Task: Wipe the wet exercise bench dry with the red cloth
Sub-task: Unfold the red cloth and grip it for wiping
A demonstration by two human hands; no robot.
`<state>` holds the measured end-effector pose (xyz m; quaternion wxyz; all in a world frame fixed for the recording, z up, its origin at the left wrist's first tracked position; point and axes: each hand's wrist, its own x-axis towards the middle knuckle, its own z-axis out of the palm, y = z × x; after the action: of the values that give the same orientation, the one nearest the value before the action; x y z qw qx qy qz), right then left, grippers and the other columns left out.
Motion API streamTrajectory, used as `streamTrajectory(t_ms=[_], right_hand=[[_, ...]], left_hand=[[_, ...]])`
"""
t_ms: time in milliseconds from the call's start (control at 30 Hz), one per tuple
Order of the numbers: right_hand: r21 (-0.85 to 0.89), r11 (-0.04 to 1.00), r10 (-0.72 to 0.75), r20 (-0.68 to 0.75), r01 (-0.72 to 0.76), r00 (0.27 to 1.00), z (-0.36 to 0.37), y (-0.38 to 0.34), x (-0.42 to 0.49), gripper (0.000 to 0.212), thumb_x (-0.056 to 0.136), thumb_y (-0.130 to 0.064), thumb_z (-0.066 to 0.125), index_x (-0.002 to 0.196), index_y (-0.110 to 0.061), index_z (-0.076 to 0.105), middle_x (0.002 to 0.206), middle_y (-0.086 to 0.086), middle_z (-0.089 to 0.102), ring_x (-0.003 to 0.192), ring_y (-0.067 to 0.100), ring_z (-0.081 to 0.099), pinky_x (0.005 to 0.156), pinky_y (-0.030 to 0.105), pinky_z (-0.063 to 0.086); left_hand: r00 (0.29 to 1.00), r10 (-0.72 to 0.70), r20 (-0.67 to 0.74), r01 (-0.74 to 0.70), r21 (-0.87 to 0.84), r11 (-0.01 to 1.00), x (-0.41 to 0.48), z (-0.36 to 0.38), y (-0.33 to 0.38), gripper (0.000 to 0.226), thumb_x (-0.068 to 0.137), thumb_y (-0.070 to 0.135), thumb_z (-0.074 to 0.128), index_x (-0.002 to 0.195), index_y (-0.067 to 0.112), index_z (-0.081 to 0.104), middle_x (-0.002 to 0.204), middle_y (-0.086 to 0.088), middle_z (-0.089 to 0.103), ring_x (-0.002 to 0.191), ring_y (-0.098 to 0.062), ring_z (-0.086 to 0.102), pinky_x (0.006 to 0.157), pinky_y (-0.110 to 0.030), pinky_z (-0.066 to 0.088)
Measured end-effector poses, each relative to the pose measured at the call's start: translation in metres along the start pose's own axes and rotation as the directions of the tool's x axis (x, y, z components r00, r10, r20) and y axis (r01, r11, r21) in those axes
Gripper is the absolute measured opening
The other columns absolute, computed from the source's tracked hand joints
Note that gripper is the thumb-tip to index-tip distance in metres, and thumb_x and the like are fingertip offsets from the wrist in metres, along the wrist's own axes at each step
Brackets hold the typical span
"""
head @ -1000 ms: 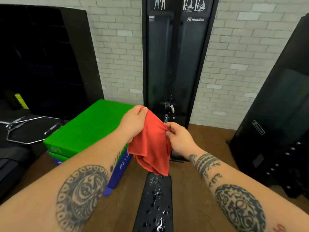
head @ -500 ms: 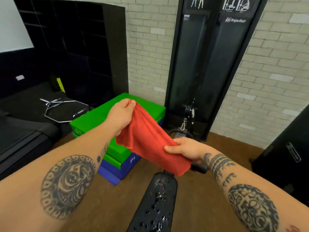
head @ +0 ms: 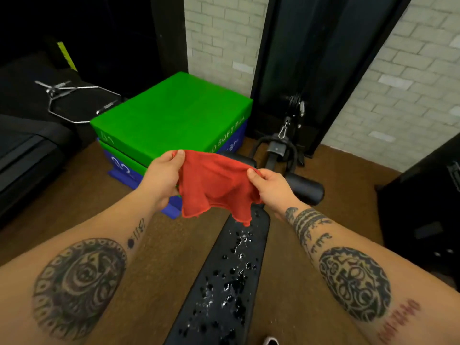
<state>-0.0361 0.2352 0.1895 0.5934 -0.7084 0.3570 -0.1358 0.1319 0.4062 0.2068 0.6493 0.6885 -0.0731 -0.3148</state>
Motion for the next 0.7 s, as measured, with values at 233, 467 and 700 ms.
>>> streamTrajectory(t_ms=[233,467,700], right_hand=[[0.017,0.998,-0.064,-0.13,0.067,0.989,0.031,0.078,0.044,0.025,0.097,-0.042,0.056,0.086,-0.025,0.07,0.084,0.0,0.075,0.074,0.014,0.066,0.074,0.041,0.056],[0.13,0.99,-0.058,-0.025,0.061,0.998,0.069,0.173,0.097,0.038,0.103,-0.048,0.042,0.109,-0.026,0.072,0.103,-0.007,0.074,0.093,0.002,0.068,0.084,0.022,0.053],[0.377,0.926,-0.058,0.055,0.033,0.997,0.081,0.272,0.146,0.038,0.1,-0.04,0.049,0.125,-0.019,0.068,0.122,0.007,0.07,0.113,0.021,0.068,0.102,0.047,0.052]], left_hand=[[0.99,-0.053,0.131,0.06,-0.053,0.997,0.028,0.047,-0.07,0.022,0.101,0.034,0.053,0.099,0.017,0.065,0.088,-0.011,0.063,0.08,-0.026,0.059,0.07,-0.042,0.055],[0.995,-0.001,0.097,0.008,-0.074,0.997,0.085,0.097,-0.187,0.026,0.102,0.032,0.053,0.118,0.023,0.07,0.105,-0.003,0.076,0.097,-0.02,0.071,0.09,-0.044,0.057],[0.981,0.162,0.108,-0.157,-0.058,0.986,0.14,0.108,-0.281,0.028,0.102,0.034,0.053,0.124,0.028,0.068,0.118,0.003,0.073,0.11,-0.014,0.069,0.101,-0.046,0.052]])
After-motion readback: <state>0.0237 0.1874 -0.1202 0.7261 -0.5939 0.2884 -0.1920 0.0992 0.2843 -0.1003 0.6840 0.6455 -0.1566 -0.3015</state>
